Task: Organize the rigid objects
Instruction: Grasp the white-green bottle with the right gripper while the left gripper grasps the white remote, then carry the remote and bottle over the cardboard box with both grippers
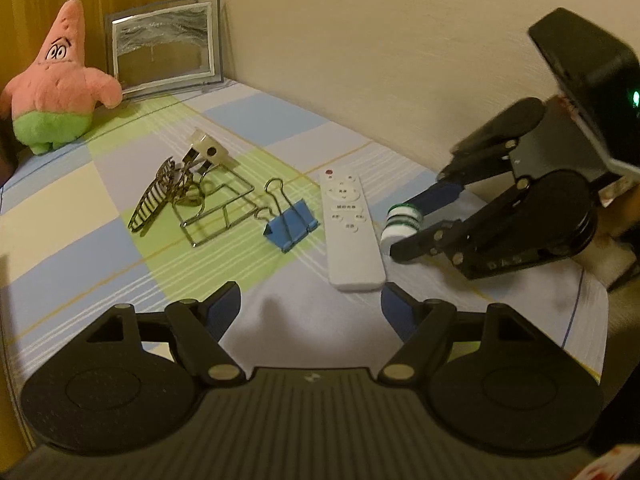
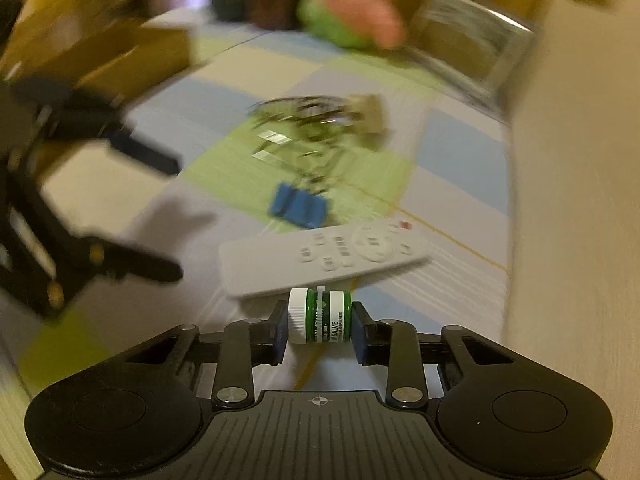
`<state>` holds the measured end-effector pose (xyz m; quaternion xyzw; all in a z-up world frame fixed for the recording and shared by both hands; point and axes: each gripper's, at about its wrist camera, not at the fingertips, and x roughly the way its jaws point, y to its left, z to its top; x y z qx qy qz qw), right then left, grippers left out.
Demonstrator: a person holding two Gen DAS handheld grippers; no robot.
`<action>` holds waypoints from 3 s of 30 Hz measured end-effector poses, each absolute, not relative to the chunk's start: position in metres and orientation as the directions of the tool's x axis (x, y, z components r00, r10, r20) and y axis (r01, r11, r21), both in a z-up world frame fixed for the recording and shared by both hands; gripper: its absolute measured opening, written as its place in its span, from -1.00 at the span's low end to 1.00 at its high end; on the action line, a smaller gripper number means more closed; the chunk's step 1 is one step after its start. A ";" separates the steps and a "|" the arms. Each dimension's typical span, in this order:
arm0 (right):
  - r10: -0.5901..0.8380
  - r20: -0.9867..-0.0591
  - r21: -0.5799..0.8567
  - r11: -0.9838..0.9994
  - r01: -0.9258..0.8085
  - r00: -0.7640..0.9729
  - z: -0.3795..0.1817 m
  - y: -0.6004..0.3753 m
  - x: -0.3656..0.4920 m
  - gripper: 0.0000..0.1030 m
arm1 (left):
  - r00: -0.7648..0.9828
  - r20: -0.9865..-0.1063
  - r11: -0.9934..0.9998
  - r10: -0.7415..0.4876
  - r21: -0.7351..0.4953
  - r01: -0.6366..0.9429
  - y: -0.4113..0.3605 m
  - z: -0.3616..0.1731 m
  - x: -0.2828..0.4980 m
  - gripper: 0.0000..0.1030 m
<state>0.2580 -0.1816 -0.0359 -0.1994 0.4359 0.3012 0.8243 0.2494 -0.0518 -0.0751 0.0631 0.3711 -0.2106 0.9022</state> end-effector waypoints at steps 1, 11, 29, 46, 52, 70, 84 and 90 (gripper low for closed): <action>0.314 -0.832 -0.046 0.783 -0.620 0.457 -0.032 -0.185 0.258 -0.44 | 0.638 -0.693 0.902 -0.337 -0.044 0.429 -0.054 -0.075 0.252 0.43; 0.226 -0.795 0.070 0.956 -0.284 0.563 -0.005 -0.211 0.247 -0.45 | 0.646 -0.667 0.888 -0.371 -0.051 0.457 -0.088 -0.086 0.274 0.15; 0.191 -0.800 0.091 0.975 -0.201 0.568 -0.008 -0.218 0.237 -0.45 | 0.637 -0.719 0.914 -0.277 0.007 0.406 -0.108 -0.103 0.281 -0.35; 0.239 -0.775 0.195 0.971 -0.137 0.586 0.006 -0.180 0.180 -0.45 | 0.650 -0.732 0.959 -0.203 -0.014 0.284 -0.044 -0.088 0.170 -0.35; 0.278 -0.759 0.253 0.959 -0.126 0.589 0.000 -0.160 0.147 -0.45 | 0.671 -0.725 0.975 -0.154 -0.002 0.221 -0.020 -0.085 0.132 -0.35; 0.336 -0.714 0.265 0.942 -0.206 0.614 0.015 -0.117 0.091 -0.45 | 0.724 -0.684 0.995 -0.090 -0.026 0.099 0.021 -0.051 0.075 -0.35; 0.436 -0.683 0.268 0.896 -0.353 0.587 0.032 -0.052 0.065 -0.45 | 0.765 -0.643 0.999 0.019 -0.020 -0.041 0.074 -0.009 0.034 -0.35; 0.464 -0.674 0.246 0.875 -0.418 0.575 0.037 -0.020 0.059 -0.45 | 0.772 -0.632 0.994 0.070 -0.023 -0.109 0.103 0.003 0.017 -0.35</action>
